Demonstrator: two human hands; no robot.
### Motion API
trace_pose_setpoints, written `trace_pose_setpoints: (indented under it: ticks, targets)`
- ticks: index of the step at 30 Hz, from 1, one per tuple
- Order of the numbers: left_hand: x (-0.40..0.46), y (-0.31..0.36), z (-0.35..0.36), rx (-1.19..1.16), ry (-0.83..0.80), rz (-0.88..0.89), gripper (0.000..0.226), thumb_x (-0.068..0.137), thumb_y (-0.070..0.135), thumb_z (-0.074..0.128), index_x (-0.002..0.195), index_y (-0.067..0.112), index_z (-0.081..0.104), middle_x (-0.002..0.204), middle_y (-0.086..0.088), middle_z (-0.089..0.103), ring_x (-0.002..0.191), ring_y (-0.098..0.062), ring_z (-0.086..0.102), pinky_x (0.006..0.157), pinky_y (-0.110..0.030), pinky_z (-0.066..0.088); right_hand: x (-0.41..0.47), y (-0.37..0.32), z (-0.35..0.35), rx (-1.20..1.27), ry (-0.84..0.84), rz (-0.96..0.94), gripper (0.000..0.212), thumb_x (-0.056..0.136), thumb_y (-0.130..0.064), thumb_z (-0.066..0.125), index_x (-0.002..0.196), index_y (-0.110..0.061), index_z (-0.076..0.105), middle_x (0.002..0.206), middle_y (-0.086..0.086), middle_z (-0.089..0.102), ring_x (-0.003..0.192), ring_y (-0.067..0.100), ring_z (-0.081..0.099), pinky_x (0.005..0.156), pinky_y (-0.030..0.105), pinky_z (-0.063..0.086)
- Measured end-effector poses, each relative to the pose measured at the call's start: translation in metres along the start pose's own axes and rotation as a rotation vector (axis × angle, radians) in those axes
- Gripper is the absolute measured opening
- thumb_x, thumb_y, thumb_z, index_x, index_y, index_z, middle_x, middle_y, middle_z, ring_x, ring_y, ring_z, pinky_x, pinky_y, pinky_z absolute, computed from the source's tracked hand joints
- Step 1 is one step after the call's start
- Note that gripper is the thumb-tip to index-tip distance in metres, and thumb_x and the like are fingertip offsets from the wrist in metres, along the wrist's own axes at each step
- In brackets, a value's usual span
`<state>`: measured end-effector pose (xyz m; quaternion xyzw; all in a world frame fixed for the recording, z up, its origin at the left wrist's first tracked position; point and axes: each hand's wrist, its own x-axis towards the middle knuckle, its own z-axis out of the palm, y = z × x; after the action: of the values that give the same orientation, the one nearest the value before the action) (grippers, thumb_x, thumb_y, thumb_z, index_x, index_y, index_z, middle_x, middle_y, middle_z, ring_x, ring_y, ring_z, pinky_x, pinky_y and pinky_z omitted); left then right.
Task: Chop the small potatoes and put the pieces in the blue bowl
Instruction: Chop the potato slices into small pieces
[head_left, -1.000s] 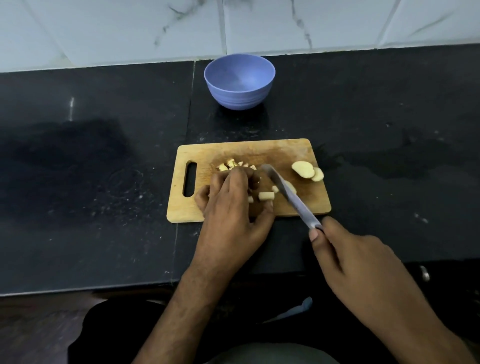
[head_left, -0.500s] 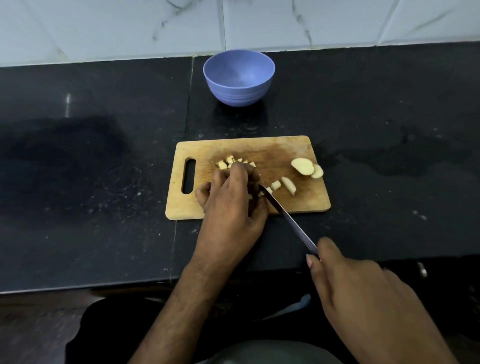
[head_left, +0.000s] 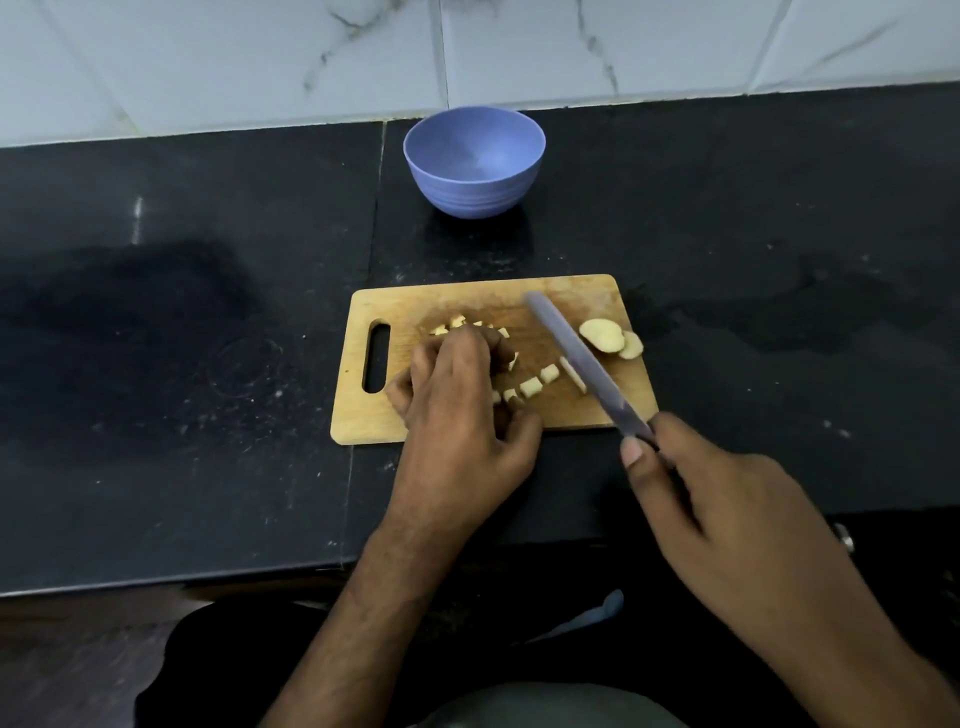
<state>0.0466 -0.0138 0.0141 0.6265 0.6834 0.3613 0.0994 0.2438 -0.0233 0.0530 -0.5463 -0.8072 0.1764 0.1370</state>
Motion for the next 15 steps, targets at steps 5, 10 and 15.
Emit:
trace_pose_setpoints:
  ticks: [5, 10, 15]
  targets:
    - [0.005, 0.005, 0.007, 0.148, -0.064, 0.046, 0.033, 0.088, 0.049, 0.063, 0.117, 0.035, 0.055, 0.118, 0.013, 0.044, 0.122, -0.012, 0.031, 0.095, -0.033, 0.019, 0.013, 0.018, 0.013, -0.042, 0.08, 0.055, 0.031, 0.098, -0.052, 0.034, 0.083, -0.028, 0.047, 0.048, -0.004, 0.048, 0.039, 0.009, 0.049, 0.04, 0.028, 0.04]
    - [0.016, 0.001, 0.014, 0.218, -0.022, 0.025, 0.025, 0.09, 0.049, 0.063, 0.108, 0.032, 0.064, 0.122, 0.008, 0.048, 0.121, -0.016, 0.035, 0.094, -0.038, 0.021, 0.016, 0.018, 0.015, -0.083, 0.09, 0.057, 0.033, 0.099, -0.053, 0.035, 0.078, -0.028, 0.044, 0.046, -0.005, 0.045, 0.039, 0.008, 0.048, 0.039, 0.023, 0.033]
    - [0.024, -0.007, 0.013, 0.162, 0.084, -0.073, 0.022, 0.091, 0.041, 0.063, 0.107, 0.027, 0.066, 0.116, 0.009, 0.053, 0.116, -0.017, 0.041, 0.097, -0.047, 0.032, 0.017, 0.022, 0.015, -0.035, 0.09, 0.093, 0.037, 0.098, -0.054, 0.037, 0.073, -0.026, 0.04, 0.046, -0.003, 0.045, 0.039, 0.01, 0.048, 0.039, 0.026, 0.035]
